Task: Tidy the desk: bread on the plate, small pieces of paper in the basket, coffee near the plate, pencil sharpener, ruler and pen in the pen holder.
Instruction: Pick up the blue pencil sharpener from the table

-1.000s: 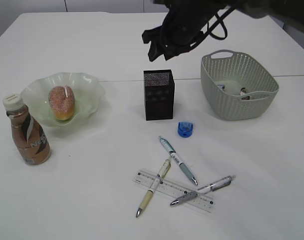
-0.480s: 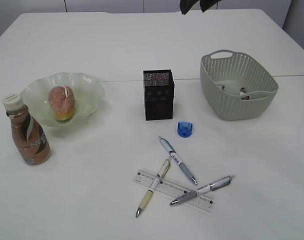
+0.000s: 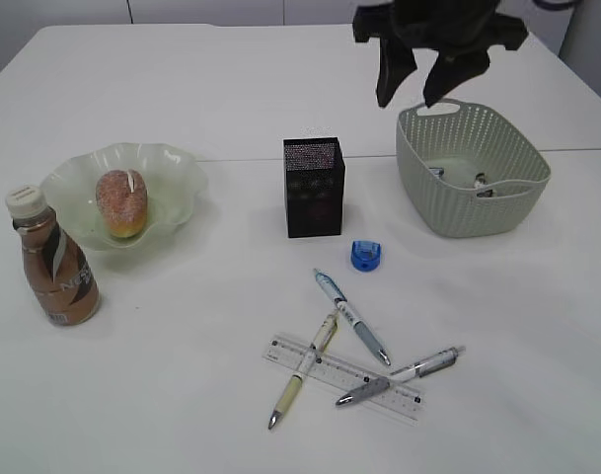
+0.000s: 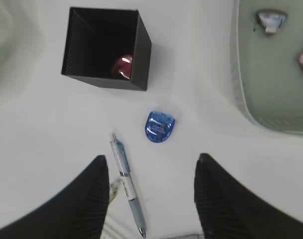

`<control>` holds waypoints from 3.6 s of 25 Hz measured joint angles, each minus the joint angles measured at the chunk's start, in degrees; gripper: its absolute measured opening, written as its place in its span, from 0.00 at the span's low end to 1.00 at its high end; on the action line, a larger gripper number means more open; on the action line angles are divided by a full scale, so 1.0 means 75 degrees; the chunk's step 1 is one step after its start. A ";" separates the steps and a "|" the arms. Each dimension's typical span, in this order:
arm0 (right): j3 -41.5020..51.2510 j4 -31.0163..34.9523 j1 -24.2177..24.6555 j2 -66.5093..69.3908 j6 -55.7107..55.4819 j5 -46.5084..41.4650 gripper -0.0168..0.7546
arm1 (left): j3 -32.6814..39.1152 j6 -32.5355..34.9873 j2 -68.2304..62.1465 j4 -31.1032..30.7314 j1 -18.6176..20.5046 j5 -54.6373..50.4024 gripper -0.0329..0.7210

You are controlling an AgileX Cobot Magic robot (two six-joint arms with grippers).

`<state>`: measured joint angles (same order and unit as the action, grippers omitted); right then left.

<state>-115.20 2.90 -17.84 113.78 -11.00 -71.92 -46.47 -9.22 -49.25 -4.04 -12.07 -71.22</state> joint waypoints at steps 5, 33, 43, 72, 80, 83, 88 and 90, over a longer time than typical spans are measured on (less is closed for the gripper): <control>0.0606 0.0017 0.0000 0.0028 -0.0106 0.0000 0.59 | 0.0000 -0.0031 0.0000 0.0000 0.0000 0.0000 0.59; 0.3410 -0.1925 -0.0686 -0.0080 -0.2226 0.3141 0.31 | 0.0000 -0.0227 0.0000 -0.0074 0.0000 0.0000 0.59; 0.6309 -0.2362 -0.0697 -0.2279 -0.2795 0.6169 0.31 | 0.0000 -0.0227 0.0000 -0.0085 0.0000 0.0000 0.59; 0.8097 -0.1638 -0.0715 -0.0806 -0.2441 1.0920 0.78 | 0.0000 -0.0244 0.0000 -0.0103 0.0000 0.0000 0.58; 0.7644 -0.1633 -0.0660 -0.0122 -0.2093 1.0841 0.78 | 0.0000 -0.0249 0.0000 -0.0103 0.0000 0.0000 0.58; 0.7608 -0.1633 -0.0660 -0.0122 -0.2047 1.0891 0.78 | 0.0000 -0.0249 0.0000 -0.0103 0.0000 0.0000 0.58; 0.7608 -0.1647 -0.0578 -0.0122 -0.1843 1.0891 0.78 | 0.0000 -0.0249 0.0000 -0.0103 0.0000 0.0000 0.58; 0.7608 -0.1647 -0.0494 -0.0122 -0.1824 1.0891 0.78 | 0.0000 -0.0249 0.0000 -0.0103 0.0000 0.0000 0.58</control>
<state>-58.14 -9.45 -21.55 112.87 -24.68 9.76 -46.47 -11.10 -49.25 -4.81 -12.07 -71.22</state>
